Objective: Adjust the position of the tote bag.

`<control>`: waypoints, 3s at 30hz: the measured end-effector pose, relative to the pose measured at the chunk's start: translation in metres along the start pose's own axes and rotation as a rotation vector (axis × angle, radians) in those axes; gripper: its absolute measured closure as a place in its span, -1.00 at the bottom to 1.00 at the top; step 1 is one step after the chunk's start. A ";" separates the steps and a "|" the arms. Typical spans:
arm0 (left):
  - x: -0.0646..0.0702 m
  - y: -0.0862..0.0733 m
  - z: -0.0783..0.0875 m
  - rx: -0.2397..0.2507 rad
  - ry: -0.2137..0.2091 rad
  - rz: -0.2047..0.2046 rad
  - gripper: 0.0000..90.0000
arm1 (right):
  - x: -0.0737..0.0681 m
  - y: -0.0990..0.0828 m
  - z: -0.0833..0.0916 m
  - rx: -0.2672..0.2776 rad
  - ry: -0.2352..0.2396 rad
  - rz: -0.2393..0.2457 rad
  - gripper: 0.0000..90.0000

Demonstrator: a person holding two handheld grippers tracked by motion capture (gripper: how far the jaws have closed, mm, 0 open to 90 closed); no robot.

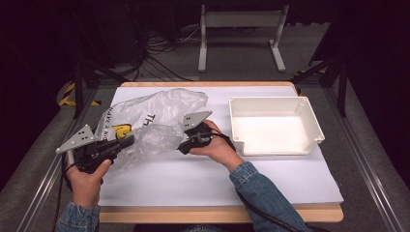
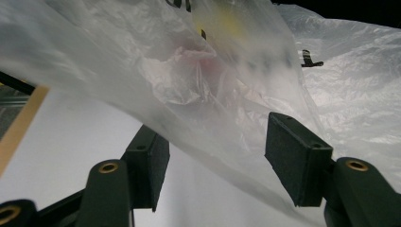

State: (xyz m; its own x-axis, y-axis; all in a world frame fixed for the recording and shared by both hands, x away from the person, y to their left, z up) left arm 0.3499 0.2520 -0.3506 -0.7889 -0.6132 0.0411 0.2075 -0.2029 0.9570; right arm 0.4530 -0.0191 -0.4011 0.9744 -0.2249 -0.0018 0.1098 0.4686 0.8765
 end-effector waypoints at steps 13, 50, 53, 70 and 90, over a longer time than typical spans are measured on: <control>-0.003 -0.001 0.002 -0.002 0.015 0.010 0.97 | 0.004 -0.006 -0.015 -0.110 -0.029 0.031 0.92; 0.015 0.008 -0.015 -0.017 -0.027 -0.059 1.00 | -0.091 -0.005 0.113 -0.194 -0.053 -0.032 0.90; 0.012 0.006 -0.011 -0.026 -0.015 -0.067 1.00 | -0.093 0.000 0.113 -0.165 -0.037 -0.037 0.58; -0.010 -0.034 -0.014 -0.203 -0.035 -0.005 0.99 | -0.060 0.013 0.149 0.084 -0.121 -0.189 0.24; -0.035 -0.081 -0.025 -0.425 -0.113 0.109 0.99 | -0.036 -0.038 0.094 -0.109 -0.147 -0.268 0.28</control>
State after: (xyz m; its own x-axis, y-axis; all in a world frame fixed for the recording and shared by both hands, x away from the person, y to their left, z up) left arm 0.3751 0.2711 -0.4365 -0.8025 -0.5660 0.1887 0.4933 -0.4516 0.7434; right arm 0.3951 -0.1088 -0.3892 0.8701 -0.4700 -0.1486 0.3862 0.4629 0.7978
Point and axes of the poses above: each handheld gripper's, and its own axes: z roughly backward along the jaws, y roughly out of its top, x roughly to its right, the point moved 2 cm from there along -z, roughly forward along the jaws, and after that the axes turned 7 degrees about -z, right-handed, at the moved point
